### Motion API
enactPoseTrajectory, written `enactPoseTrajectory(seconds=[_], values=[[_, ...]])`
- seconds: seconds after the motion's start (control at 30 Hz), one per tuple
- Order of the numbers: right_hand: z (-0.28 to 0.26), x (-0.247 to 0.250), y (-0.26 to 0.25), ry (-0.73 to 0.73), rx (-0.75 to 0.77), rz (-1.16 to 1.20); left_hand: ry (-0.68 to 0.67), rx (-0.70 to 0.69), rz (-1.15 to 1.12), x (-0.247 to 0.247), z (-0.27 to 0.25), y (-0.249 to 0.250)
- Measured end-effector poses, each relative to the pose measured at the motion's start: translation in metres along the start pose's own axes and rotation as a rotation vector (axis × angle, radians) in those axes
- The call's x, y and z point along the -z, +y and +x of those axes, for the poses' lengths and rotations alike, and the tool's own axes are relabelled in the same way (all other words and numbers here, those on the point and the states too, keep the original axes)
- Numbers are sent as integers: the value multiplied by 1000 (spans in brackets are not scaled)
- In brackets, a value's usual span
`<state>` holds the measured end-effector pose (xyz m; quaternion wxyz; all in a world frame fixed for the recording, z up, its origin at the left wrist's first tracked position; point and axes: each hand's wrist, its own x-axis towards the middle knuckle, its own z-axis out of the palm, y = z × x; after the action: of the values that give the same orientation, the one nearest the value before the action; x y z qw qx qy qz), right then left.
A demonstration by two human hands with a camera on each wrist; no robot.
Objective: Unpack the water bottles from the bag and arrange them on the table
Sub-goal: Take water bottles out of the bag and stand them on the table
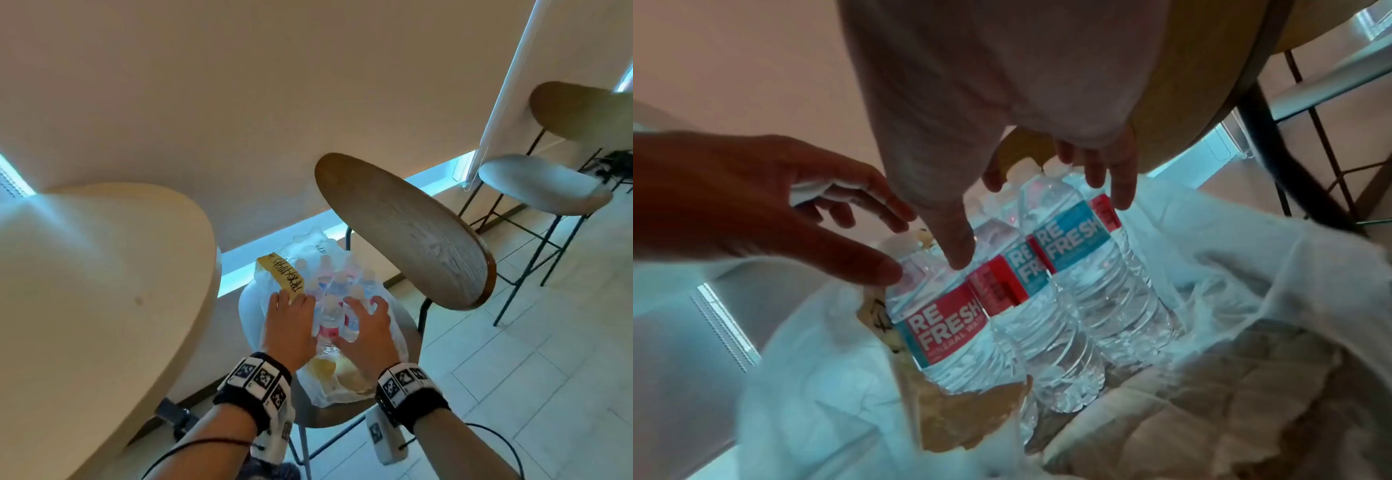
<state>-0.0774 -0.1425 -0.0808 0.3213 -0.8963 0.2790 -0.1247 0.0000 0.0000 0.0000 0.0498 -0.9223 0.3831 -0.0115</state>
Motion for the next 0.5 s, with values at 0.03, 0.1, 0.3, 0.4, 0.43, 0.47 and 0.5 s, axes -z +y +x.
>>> enactPoseTrajectory(seconds=[0.03, 0.1, 0.3, 0.4, 0.43, 0.47, 0.5], values=[[5, -4, 0, -23, -8, -20, -17, -29, 54, -1, 6, -2], [15, -8, -2, -85, -80, -22, -60, -70, 152, -2, 16, -3], [33, -28, 2, -87, -67, -14, -182, -92, 225, -7, 33, -2], [30, -25, -2, -16, -75, 34, -169, -76, 195, -8, 34, 0], [28, -22, -5, 16, -67, 74, -163, -69, 172, -7, 33, 0], [26, -23, -3, 50, -53, 108, -150, -64, 158, -7, 32, 0], [25, -23, -2, 76, -39, 128, -136, -59, 147, -7, 29, 0]])
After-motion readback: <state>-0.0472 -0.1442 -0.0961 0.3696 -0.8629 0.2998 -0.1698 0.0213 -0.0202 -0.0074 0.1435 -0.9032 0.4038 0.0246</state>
